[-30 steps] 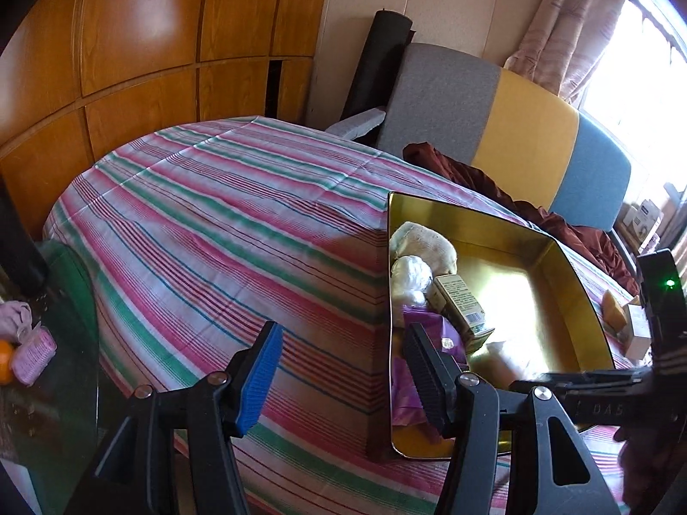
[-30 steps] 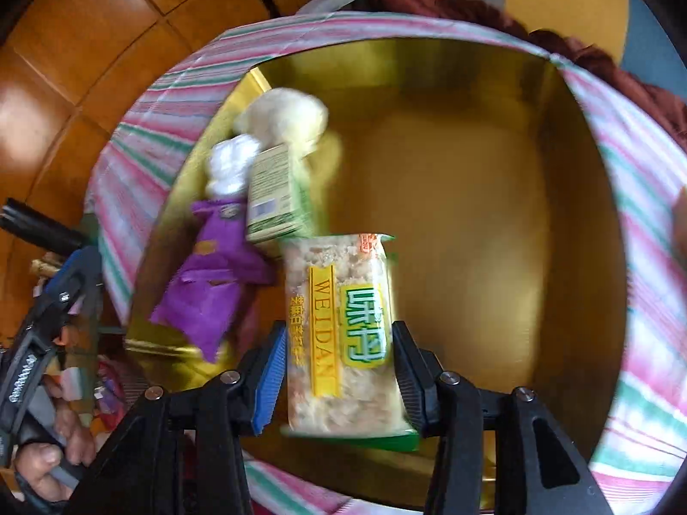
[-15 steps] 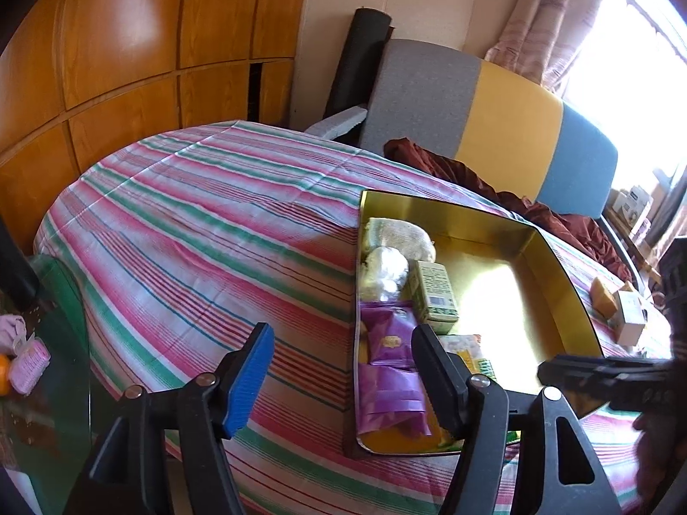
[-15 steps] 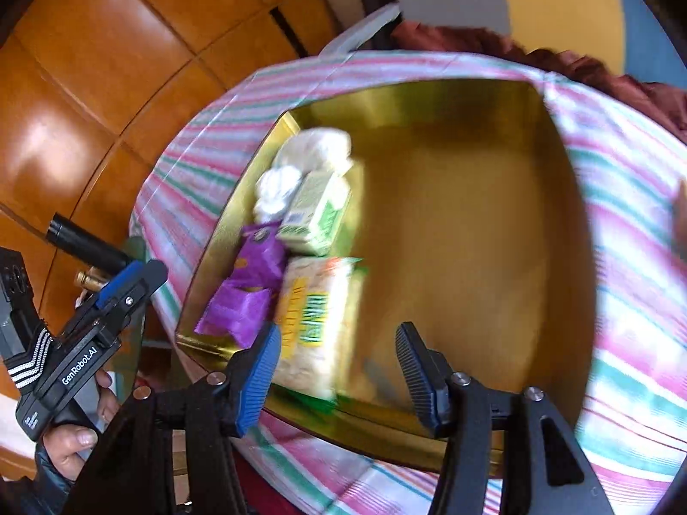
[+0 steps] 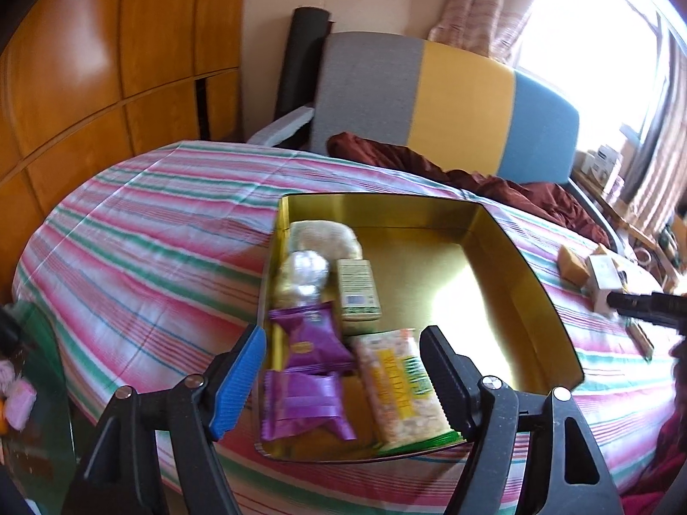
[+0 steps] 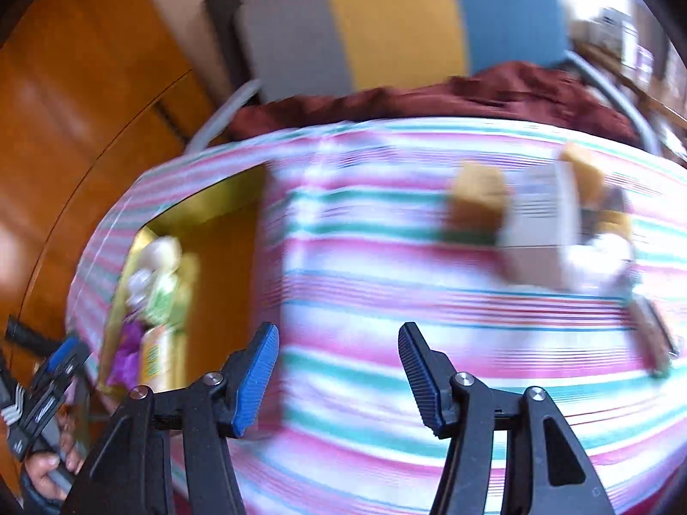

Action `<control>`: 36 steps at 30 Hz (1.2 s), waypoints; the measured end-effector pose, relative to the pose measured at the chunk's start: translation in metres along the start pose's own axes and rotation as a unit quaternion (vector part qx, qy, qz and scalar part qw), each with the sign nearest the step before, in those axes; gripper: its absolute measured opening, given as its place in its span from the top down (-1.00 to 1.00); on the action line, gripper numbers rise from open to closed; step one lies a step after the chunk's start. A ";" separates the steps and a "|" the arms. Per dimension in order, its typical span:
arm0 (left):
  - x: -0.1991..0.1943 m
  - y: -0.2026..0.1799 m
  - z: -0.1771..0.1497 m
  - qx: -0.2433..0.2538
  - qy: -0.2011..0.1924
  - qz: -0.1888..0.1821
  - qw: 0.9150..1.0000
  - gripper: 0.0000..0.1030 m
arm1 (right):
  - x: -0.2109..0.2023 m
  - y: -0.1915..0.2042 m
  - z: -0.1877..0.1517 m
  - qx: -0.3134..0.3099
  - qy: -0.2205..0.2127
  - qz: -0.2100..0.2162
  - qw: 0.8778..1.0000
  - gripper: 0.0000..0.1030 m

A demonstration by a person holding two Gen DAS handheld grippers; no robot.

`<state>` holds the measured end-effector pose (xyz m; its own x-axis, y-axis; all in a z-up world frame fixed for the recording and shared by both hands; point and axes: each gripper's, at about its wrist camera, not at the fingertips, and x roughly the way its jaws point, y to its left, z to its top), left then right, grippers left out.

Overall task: Organize objects
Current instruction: 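Move both grippers back to the remaining pile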

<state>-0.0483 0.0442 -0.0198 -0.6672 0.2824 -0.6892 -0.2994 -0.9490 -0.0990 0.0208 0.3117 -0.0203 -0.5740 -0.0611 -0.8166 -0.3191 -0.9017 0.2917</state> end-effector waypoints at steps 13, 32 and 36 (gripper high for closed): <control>0.003 -0.114 0.026 0.123 -0.003 -0.080 0.989 -0.46 | -0.030 -0.194 0.003 0.218 -0.070 -0.155 0.961 -0.15; 0.098 -0.311 0.046 0.149 0.138 -0.252 0.946 -0.46 | -0.046 -0.211 0.000 0.280 -0.090 -0.077 0.953 -0.16; 0.126 -0.330 0.053 0.120 0.163 -0.262 0.943 -0.52 | -0.046 -0.212 0.000 0.283 -0.090 -0.069 0.952 -0.16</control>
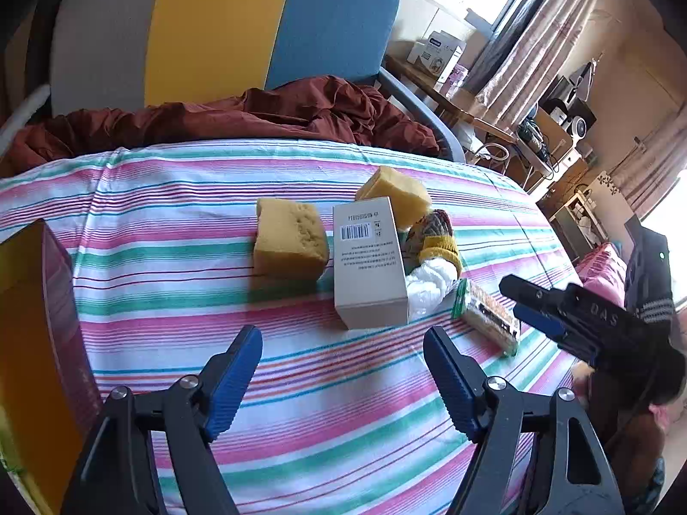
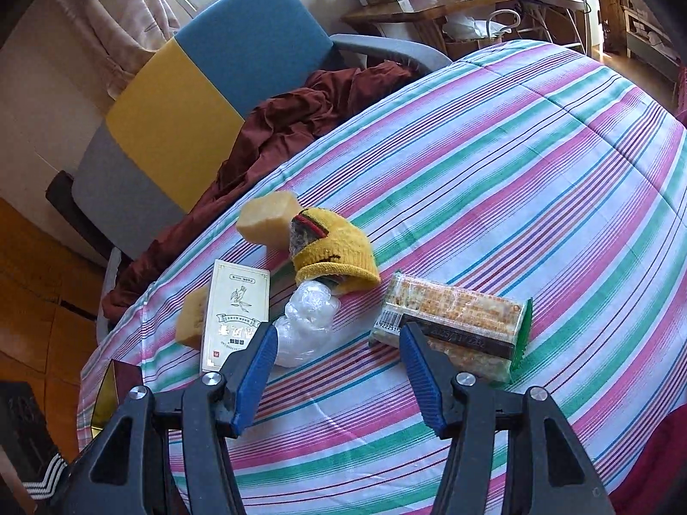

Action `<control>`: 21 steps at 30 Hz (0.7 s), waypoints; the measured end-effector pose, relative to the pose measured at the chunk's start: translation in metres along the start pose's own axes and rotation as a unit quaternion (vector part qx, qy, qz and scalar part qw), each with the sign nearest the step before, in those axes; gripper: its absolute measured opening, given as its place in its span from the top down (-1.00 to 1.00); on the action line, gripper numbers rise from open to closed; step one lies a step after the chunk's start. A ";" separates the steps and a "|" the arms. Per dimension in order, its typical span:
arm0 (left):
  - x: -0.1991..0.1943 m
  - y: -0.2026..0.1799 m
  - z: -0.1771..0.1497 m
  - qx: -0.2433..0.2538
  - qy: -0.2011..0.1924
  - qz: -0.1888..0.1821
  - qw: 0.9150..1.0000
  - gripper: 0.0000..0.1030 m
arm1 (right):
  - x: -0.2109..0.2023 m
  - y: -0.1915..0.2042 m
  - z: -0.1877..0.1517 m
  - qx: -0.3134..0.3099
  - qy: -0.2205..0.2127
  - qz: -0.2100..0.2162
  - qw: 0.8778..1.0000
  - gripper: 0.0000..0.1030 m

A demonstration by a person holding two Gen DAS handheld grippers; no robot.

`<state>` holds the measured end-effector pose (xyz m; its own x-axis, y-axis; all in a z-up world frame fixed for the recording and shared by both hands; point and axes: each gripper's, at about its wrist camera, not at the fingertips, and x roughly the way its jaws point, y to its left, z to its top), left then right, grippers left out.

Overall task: Organize objects
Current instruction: 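Move both grippers back to the remaining pile, then grasp the white barcode box with the left gripper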

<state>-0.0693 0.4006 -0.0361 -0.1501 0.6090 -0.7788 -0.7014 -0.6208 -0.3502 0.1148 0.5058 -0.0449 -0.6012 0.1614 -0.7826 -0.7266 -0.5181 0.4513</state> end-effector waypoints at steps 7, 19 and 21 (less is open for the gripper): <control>0.044 -0.006 0.026 -0.024 0.013 -0.007 1.000 -0.61 | 0.004 0.001 0.000 -0.002 0.011 0.006 1.000 -0.17; 0.086 -0.022 0.036 0.021 0.042 -0.016 0.999 0.03 | 0.010 -0.006 0.001 0.002 0.019 -0.004 1.000 -0.17; 0.075 -0.026 0.029 0.036 0.028 -0.016 0.999 0.03 | 0.011 -0.008 0.002 0.004 0.020 -0.005 1.000 -0.17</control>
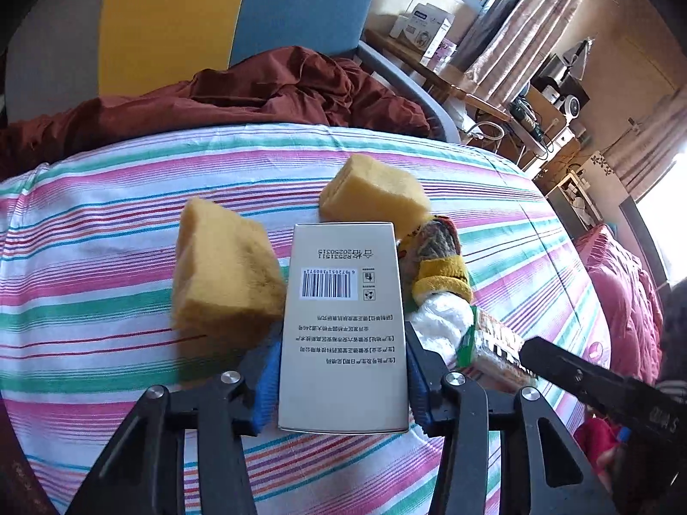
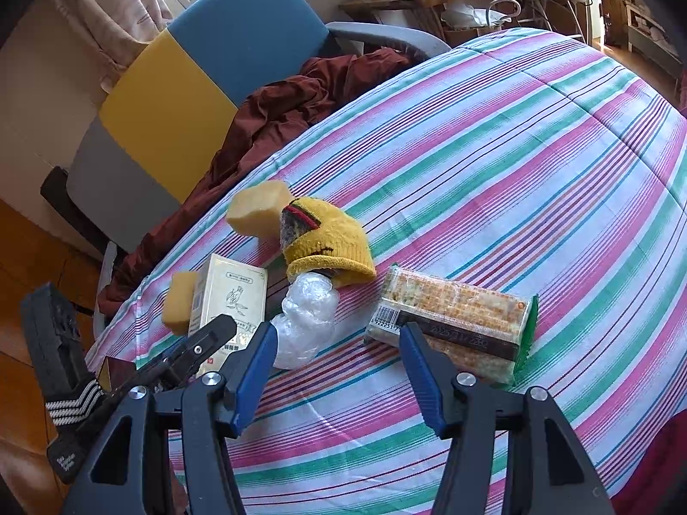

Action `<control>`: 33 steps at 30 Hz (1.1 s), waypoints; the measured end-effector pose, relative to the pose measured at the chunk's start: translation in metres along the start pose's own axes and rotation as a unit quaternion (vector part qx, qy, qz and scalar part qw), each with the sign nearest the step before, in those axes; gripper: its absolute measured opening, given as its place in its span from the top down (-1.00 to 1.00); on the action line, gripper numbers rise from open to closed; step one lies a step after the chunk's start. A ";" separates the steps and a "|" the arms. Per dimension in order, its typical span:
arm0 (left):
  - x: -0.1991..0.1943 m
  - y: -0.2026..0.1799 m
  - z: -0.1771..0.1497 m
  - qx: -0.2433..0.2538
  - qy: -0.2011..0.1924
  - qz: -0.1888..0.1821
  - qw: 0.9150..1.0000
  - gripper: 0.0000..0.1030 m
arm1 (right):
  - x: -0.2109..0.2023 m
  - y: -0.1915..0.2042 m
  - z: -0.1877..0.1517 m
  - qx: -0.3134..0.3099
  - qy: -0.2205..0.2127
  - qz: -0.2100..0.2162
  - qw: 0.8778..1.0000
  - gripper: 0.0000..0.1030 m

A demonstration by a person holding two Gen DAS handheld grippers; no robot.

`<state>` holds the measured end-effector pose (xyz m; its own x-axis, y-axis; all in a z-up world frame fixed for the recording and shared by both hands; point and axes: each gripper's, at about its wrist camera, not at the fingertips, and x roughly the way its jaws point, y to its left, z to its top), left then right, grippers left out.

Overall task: Organize objects
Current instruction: 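Grasp the white barcode box with the left gripper, then grasp the yellow sponge with the right gripper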

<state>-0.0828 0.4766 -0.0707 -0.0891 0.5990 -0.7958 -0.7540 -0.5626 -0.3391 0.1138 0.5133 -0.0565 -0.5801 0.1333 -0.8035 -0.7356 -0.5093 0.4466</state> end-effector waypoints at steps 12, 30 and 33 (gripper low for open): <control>-0.075 -0.014 -0.120 0.076 -0.017 0.087 0.993 0.03 | -0.001 -0.003 0.000 0.001 -0.003 -0.014 1.000 -0.17; -0.054 -0.009 -0.166 0.112 -0.034 0.094 0.989 0.02 | -0.021 -0.035 0.008 0.078 -0.062 0.010 0.995 -0.17; -0.055 -0.009 -0.171 0.121 -0.048 0.093 0.987 0.02 | -0.015 -0.028 0.008 0.062 -0.049 0.009 0.997 -0.17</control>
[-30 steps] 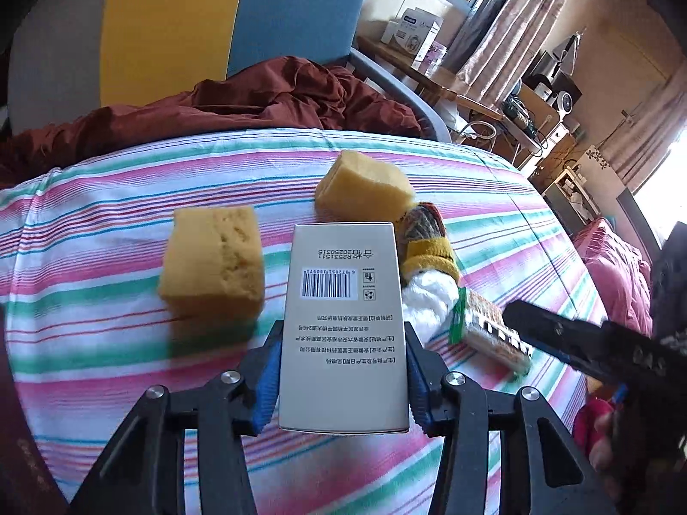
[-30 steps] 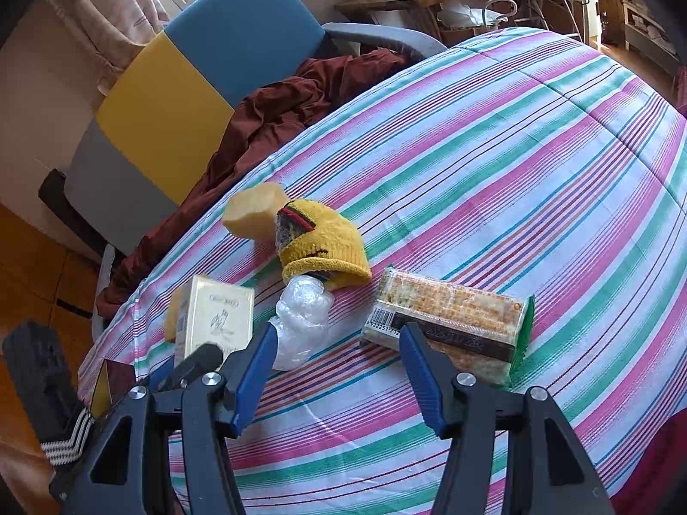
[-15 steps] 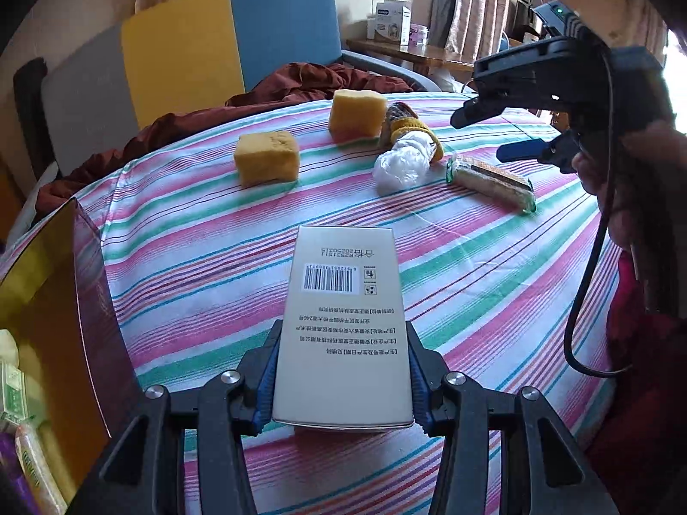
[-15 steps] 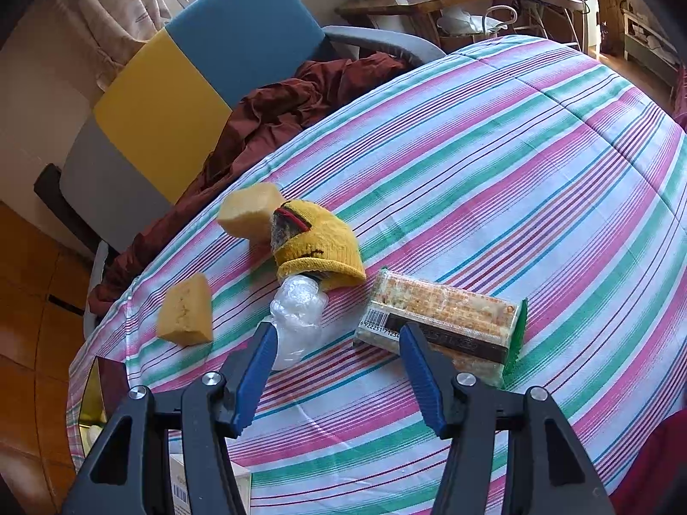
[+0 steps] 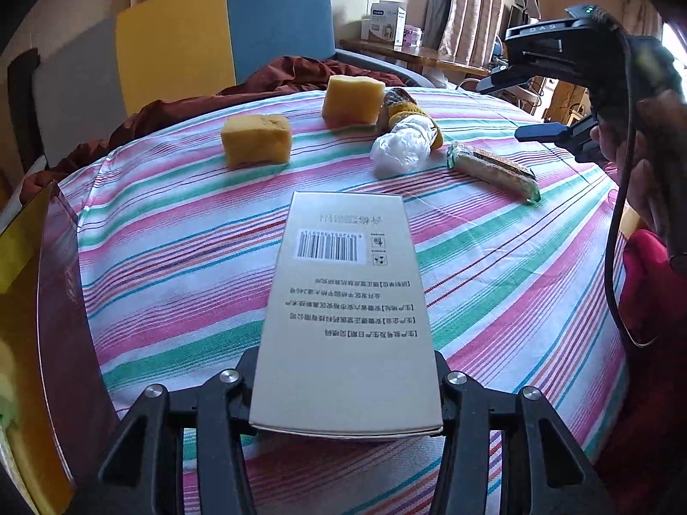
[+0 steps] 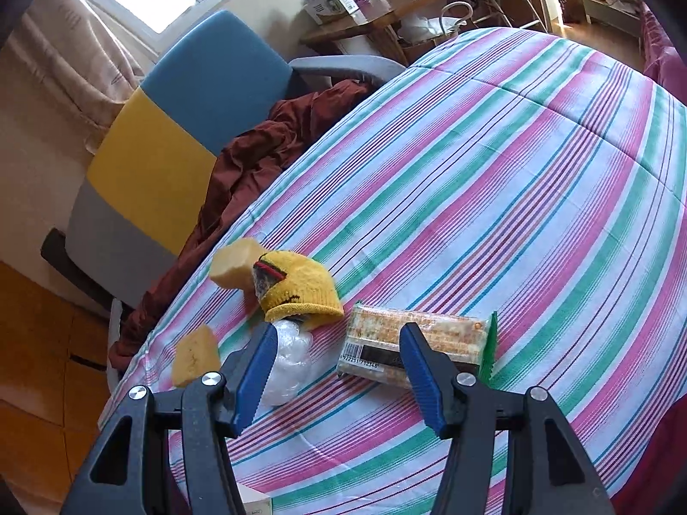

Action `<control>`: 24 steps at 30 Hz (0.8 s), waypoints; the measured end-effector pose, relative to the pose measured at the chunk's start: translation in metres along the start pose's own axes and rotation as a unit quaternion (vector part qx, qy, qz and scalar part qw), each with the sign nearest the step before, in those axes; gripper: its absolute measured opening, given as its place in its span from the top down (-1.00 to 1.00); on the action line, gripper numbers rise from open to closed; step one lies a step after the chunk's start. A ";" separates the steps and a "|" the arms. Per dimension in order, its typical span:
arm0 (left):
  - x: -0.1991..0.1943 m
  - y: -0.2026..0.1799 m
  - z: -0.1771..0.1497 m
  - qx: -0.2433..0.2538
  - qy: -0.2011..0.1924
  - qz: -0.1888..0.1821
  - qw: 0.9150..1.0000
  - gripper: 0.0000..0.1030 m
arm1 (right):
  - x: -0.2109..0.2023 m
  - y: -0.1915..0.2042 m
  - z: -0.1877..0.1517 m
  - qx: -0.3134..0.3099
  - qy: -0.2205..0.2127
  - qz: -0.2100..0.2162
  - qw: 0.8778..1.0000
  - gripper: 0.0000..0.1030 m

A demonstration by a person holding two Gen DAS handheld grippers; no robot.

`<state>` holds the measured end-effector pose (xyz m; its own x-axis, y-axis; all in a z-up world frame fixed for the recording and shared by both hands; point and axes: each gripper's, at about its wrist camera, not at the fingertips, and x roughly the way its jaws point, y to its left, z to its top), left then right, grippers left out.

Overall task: Organize objects
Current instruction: 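Grasp the yellow sponge with the right gripper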

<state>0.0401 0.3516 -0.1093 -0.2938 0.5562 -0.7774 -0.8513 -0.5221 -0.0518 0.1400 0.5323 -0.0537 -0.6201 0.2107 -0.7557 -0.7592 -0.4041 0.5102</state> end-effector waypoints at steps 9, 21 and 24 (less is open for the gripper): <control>-0.001 0.002 -0.004 0.000 -0.019 -0.007 1.000 0.02 | 0.034 0.077 -0.042 -0.194 0.092 0.025 0.976 -0.34; 0.000 0.005 -0.005 -0.007 -0.027 -0.020 0.999 0.01 | 0.104 0.172 -0.043 -0.286 0.187 0.033 0.939 -0.63; 0.001 0.006 -0.005 -0.007 -0.028 -0.021 0.999 0.01 | 0.129 0.192 -0.037 -0.277 0.198 0.009 0.940 -0.65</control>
<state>0.0372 0.3460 -0.1129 -0.2820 0.6129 -0.7381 -0.8570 -0.5067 -0.0934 -0.0787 0.4490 -0.0688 -0.4266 -0.1045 -0.8984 -0.4608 -0.8296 0.3153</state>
